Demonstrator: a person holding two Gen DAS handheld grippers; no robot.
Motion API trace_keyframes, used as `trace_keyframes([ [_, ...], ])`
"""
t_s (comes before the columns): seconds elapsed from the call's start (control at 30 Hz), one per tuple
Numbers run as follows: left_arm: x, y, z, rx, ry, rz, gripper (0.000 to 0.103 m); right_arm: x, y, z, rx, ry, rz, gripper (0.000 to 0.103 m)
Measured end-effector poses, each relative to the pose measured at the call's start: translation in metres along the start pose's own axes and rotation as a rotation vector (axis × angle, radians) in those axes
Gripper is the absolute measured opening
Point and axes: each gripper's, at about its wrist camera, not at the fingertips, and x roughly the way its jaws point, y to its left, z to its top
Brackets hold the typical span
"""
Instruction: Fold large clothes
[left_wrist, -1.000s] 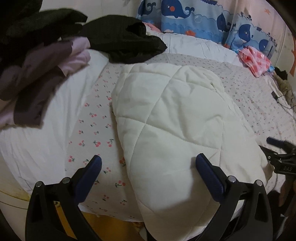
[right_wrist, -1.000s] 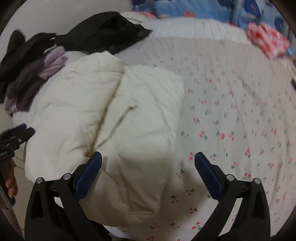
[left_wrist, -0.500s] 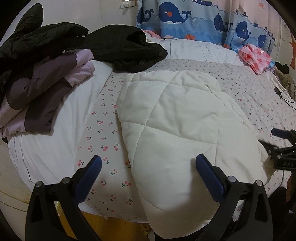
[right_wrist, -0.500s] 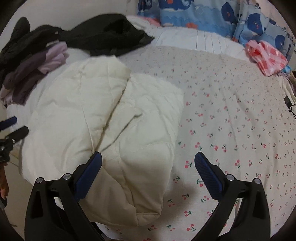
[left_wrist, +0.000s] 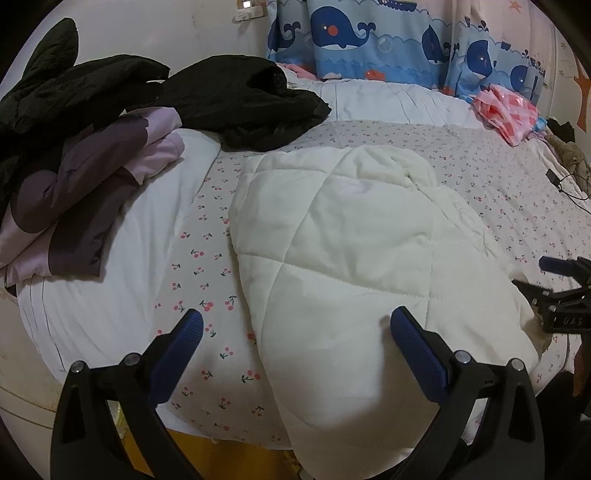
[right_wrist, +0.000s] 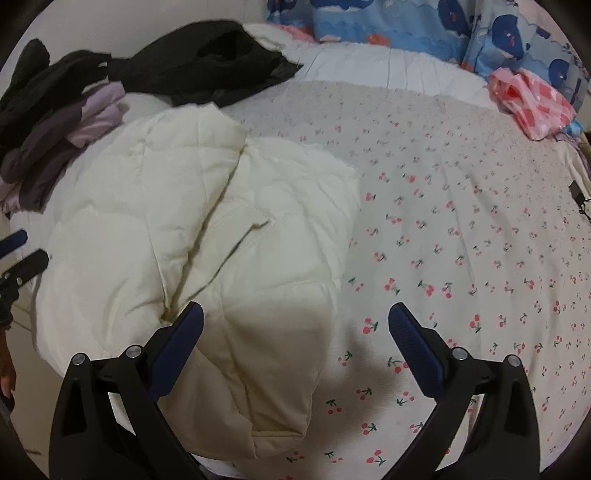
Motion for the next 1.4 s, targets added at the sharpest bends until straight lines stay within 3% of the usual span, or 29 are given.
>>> trace_keyframes([
  [0.3, 0.008, 0.004, 0.022, -0.027, -0.035, 0.02, 0.097, -0.009, 0.006, 0.03, -0.002, -0.099, 0.005, 0.097],
  [0.4, 0.022, 0.002, 0.027, -0.018, 0.003, 0.005, 0.097, 0.018, 0.023, 0.035, -0.078, 0.024, -0.001, 0.097],
  [0.43, 0.028, 0.002, 0.028, -0.016, 0.031, -0.033, 0.097, 0.025, 0.027, 0.035, -0.1, 0.046, -0.006, 0.097],
  [0.5, 0.036, 0.009, 0.032, -0.042, 0.056, -0.084, 0.097, 0.02, 0.027, 0.043, -0.095, 0.014, -0.01, 0.097],
  [0.67, 0.048, 0.045, 0.066, -0.187, 0.035, -0.098, 0.097, 0.006, 0.024, 0.095, -0.054, -0.135, -0.009, 0.097],
  [0.73, 0.064, 0.052, 0.077, -0.218, 0.055, -0.113, 0.097, 0.024, 0.026, 0.115, -0.048, -0.123, -0.02, 0.097],
  [0.8, 0.085, 0.054, 0.081, -0.244, 0.099, -0.131, 0.097, 0.061, 0.032, 0.124, -0.061, -0.051, -0.048, 0.097],
  [0.9, 0.116, 0.044, 0.076, -0.229, 0.153, -0.129, 0.098, 0.104, 0.032, 0.118, -0.067, 0.057, -0.024, 0.097],
  [1.13, 0.082, 0.05, 0.061, -0.224, 0.116, -0.155, 0.097, 0.042, 0.017, 0.098, -0.052, -0.033, 0.007, 0.097],
  [1.23, 0.073, 0.044, 0.045, -0.186, 0.138, -0.167, 0.097, 0.046, 0.027, 0.067, -0.145, 0.055, -0.022, 0.097],
  [1.4, 0.048, 0.03, 0.023, -0.135, 0.119, -0.137, 0.097, 0.021, 0.005, 0.031, -0.037, 0.0, 0.001, 0.097],
])
